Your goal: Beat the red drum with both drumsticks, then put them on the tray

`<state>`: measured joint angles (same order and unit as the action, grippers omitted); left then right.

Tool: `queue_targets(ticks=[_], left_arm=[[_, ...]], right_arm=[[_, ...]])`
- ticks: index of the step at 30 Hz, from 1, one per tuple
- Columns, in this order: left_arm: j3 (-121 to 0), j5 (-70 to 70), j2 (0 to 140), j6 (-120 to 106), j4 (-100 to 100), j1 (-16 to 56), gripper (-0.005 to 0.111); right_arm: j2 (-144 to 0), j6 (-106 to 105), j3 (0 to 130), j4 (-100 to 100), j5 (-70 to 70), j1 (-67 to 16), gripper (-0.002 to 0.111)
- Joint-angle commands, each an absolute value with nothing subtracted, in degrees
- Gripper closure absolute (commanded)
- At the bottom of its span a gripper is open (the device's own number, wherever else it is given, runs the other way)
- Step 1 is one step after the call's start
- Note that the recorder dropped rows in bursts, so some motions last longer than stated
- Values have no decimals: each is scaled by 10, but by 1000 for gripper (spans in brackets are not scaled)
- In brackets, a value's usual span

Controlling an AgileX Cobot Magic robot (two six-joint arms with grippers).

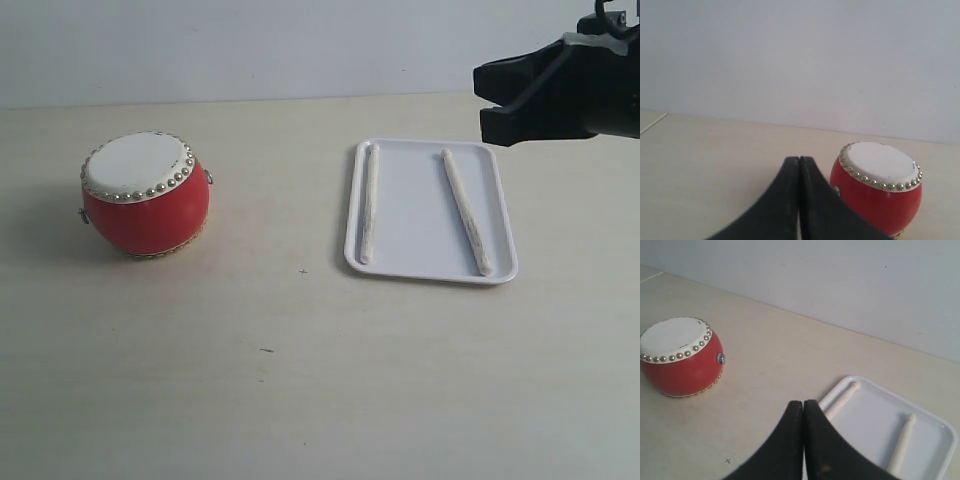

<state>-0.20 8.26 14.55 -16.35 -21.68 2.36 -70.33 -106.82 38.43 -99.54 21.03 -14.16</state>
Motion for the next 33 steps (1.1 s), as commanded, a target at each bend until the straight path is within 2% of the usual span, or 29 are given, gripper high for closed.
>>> queue_targets(ticks=[1,8,24,33], left_arm=[[0,56,109,-179,-212,22,107],[0,-53,0,-179,-212,22,107],[0,-94,0,-172,-214,22,107],[0,-203,0,55,37,22,107]], right_arm=[[-701,-1073,381,-999,210,-140,108],[-701,-1073,381,-999,210,-140,108],[-701,-1073,381,-999,210,-140,108],[-701,-1073,381,-999,210,-140,108]])
